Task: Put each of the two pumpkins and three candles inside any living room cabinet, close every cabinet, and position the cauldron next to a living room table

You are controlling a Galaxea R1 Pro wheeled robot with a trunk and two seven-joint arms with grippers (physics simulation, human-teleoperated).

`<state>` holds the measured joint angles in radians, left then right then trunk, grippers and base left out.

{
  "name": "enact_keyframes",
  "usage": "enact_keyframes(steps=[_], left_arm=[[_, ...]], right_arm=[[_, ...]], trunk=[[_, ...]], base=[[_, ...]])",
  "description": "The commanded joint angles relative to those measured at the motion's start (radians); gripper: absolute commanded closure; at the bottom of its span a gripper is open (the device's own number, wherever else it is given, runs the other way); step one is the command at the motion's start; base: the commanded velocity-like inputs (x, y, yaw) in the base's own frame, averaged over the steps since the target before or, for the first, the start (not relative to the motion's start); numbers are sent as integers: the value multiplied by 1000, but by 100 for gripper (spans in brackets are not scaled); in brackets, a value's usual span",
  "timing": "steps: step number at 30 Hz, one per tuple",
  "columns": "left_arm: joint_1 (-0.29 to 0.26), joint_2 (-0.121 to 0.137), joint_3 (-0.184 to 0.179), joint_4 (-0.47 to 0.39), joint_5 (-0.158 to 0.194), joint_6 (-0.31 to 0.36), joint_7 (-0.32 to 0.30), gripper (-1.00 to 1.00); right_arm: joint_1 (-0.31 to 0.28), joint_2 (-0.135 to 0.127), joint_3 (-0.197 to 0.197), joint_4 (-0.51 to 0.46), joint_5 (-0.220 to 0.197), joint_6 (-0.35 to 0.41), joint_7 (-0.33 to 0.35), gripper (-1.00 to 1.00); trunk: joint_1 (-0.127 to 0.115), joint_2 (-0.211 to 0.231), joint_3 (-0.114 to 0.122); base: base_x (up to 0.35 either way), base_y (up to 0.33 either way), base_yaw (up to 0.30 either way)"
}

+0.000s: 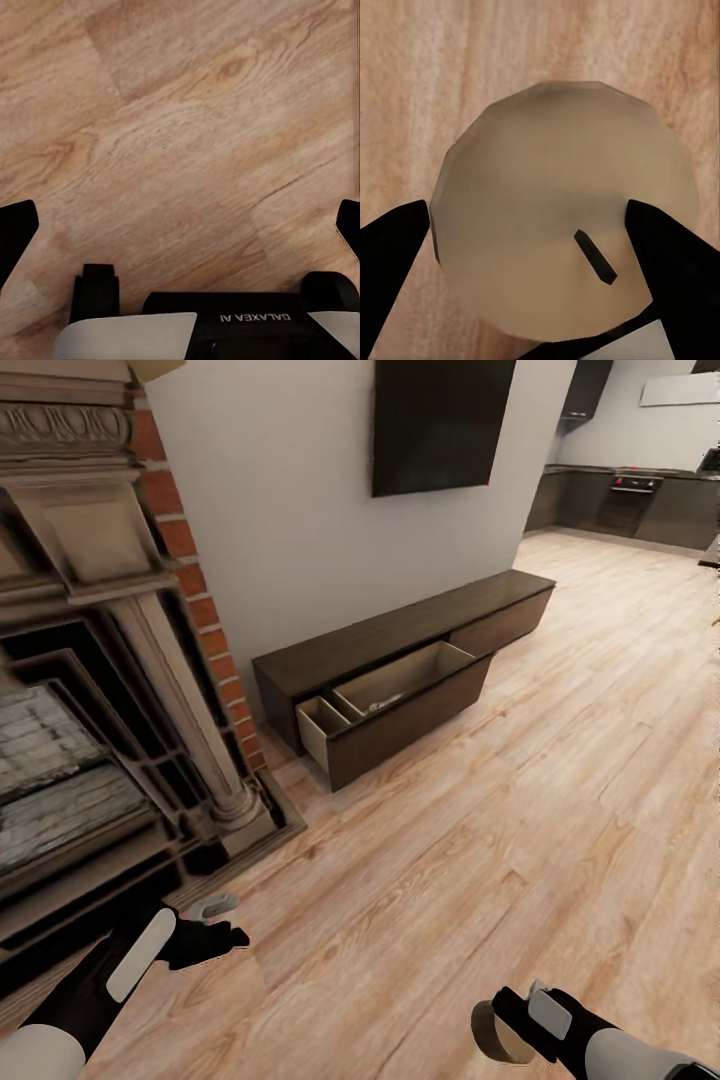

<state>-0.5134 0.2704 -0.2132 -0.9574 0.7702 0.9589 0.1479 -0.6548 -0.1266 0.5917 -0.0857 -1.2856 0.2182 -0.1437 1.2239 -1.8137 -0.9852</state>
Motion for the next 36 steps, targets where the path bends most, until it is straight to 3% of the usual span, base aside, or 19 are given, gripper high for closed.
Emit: enact_keyframes(steps=[1, 11, 36], left_arm=[[0, 1, -4, -1, 11, 1, 10, -100], [0, 1, -39, -1, 9, 1, 12, -100], [0, 0, -40, -1, 10, 1, 12, -100]], right_arm=[[0, -1, 6, -3, -7, 4, -8, 100], [0, -2, 4, -1, -7, 4, -8, 100], [0, -1, 4, 18, -9, 4, -8, 100]], trunk=[[0, 0, -1], [0, 0, -3], [0, 0, 1]], base=[[318, -47, -68], [321, -91, -63], [322, -88, -278]])
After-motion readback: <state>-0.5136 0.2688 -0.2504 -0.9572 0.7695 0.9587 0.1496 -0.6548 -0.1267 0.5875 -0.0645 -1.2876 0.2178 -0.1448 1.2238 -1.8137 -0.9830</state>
